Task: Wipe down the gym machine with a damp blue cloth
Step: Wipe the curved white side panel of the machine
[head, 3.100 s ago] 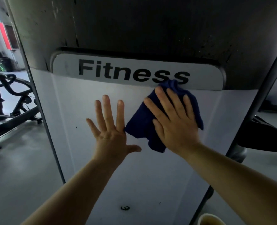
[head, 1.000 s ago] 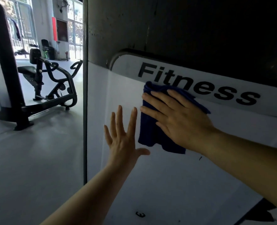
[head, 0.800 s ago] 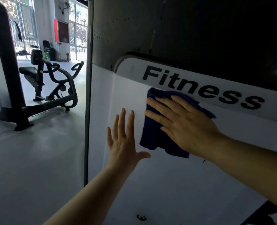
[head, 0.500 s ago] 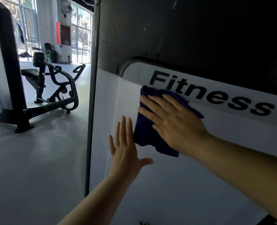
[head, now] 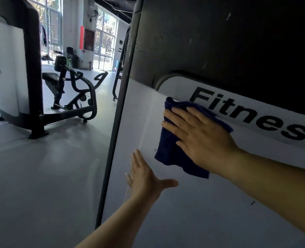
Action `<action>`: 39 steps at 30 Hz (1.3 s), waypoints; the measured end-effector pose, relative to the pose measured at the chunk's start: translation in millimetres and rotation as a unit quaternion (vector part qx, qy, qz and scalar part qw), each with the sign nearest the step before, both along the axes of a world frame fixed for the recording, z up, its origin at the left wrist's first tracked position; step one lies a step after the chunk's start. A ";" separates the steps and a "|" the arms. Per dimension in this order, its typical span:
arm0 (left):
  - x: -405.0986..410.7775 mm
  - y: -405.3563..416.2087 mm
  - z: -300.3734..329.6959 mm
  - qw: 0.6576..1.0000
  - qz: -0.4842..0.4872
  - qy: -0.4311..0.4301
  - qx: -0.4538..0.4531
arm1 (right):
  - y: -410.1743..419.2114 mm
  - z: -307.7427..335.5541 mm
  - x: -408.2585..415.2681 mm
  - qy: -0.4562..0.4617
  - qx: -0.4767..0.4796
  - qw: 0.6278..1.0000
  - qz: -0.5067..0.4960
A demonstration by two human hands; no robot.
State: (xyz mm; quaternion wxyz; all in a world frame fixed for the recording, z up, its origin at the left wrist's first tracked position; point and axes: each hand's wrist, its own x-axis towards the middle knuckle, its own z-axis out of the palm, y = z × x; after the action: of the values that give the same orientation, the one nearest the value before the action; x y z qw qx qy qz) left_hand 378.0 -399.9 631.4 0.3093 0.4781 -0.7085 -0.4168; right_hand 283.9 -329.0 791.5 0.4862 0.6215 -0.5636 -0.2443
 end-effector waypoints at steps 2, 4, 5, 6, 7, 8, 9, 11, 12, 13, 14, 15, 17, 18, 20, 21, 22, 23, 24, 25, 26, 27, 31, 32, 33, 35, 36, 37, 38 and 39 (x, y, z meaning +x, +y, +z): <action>-0.2 -1.9 0.2 1.000 0.001 0.005 0.006 | -19.1 4.9 11.7 0.002 0.006 1.000 0.001; 0.4 -2.7 -1.4 1.000 0.002 -0.002 0.007 | -33.2 4.3 18.7 0.007 -0.003 1.000 0.004; 1.2 -2.9 -3.5 1.000 0.002 0.000 0.007 | -35.5 3.0 18.1 0.012 -0.005 1.000 0.007; 1.5 -3.0 -5.6 1.000 0.000 0.003 0.007 | -33.4 1.9 14.8 0.017 -0.002 1.000 0.007; 1.6 -3.5 -7.7 1.000 -0.003 0.007 0.007 | -29.4 2.1 11.3 0.018 0.002 1.000 0.007; 2.0 -4.4 -9.9 1.000 -0.006 0.008 0.004 | -25.9 2.9 9.4 0.021 0.005 1.000 0.006; 2.8 -5.0 -11.2 1.000 -0.011 0.006 0.001 | -25.8 4.4 9.8 0.026 0.007 1.000 0.004; 5.9 -6.6 -12.2 1.000 -0.021 -0.006 -0.012 | -39.5 7.0 16.8 0.029 0.013 0.999 -0.004; 8.5 -7.8 -12.4 0.999 -0.030 -0.016 -0.019 | -49.9 7.9 23.0 0.022 0.012 1.000 -0.008; 11.6 -9.0 -13.7 0.999 -0.038 -0.024 -0.025 | -60.0 7.5 29.1 0.016 0.008 1.000 -0.013; 14.8 -10.8 -17.1 0.998 -0.043 -0.026 -0.031 | -67.8 6.2 33.2 0.013 0.003 1.000 -0.015; 19.5 -13.9 -20.4 0.998 -0.046 -0.019 -0.036 | -72.2 4.4 34.6 0.014 0.000 1.000 -0.017; 29.7 -23.2 -26.9 0.997 -0.057 0.008 -0.050 | -70.0 2.2 31.4 0.024 0.005 0.999 -0.025; 34.3 -28.1 -28.6 0.996 -0.068 0.013 -0.055 | -66.6 1.5 30.1 0.031 0.009 0.999 -0.031; 41.0 -36.1 -27.5 0.994 -0.091 0.008 -0.066 | -67.2 2.6 34.5 0.036 0.007 0.998 -0.041; 42.7 -38.1 -25.8 0.992 -0.100 0.006 -0.072 | -73.0 3.7 38.4 0.040 0.002 0.998 -0.044; 44.7 -41.7 -23.2 0.991 -0.110 0.003 -0.073 | -83.1 5.2 44.0 0.043 -0.005 0.998 -0.047; 47.0 -44.3 -20.3 0.990 -0.121 0.000 -0.069 | -93.5 5.8 49.6 0.045 -0.013 0.998 -0.050; 50.2 -47.0 -18.3 0.989 -0.137 -0.006 -0.062 | -103.0 4.7 53.9 0.046 -0.021 0.997 -0.053; 53.6 -49.4 -17.3 0.986 -0.156 -0.014 -0.054 | -109.6 2.6 55.7 0.048 -0.027 0.997 -0.054; 57.0 -51.8 -17.8 0.983 -0.179 -0.024 -0.046 | -112.7 0.4 55.1 0.052 -0.030 0.997 -0.055; 60.3 -54.4 -18.9 0.978 -0.202 -0.033 -0.038 | -112.8 -1.2 53.4 0.054 -0.025 0.997 -0.058; 70.1 -62.3 -21.7 0.964 -0.255 -0.062 -0.037 | -117.4 5.8 55.4 0.056 -0.005 0.997 -0.061; 71.2 -63.2 -21.8 0.963 -0.260 -0.065 -0.033 | -125.0 9.5 58.6 0.052 -0.007 0.997 -0.061; 71.9 -63.3 -21.4 0.962 -0.263 -0.064 -0.024 | -134.5 11.9 61.7 0.048 -0.010 0.997 -0.065; 73.2 -62.7 -20.5 0.962 -0.269 -0.055 0.002 | -150.5 9.9 65.9 0.053 -0.019 0.996 -0.072; 73.4 -62.3 -20.8 0.961 -0.271 -0.050 0.016 | -153.6 7.7 66.6 0.062 -0.013 0.995 -0.073; 73.2 -62.2 -21.6 0.961 -0.271 -0.046 0.027 | -153.5 5.9 65.7 0.068 0.008 0.995 -0.074; 73.3 -62.1 -23.5 0.962 -0.269 -0.041 0.030 | -150.6 4.8 64.1 0.067 0.036 0.994 -0.073; 73.3 -61.6 -26.1 0.964 -0.264 -0.035 0.027 | -146.8 4.8 62.0 0.062 0.061 0.994 -0.070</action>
State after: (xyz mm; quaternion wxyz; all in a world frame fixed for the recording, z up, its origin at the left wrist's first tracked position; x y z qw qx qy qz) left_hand 451.3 -461.5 605.3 0.1507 0.2963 -0.8085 -0.4857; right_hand 345.9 -475.8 796.3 0.4632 0.5929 -0.5585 -0.3493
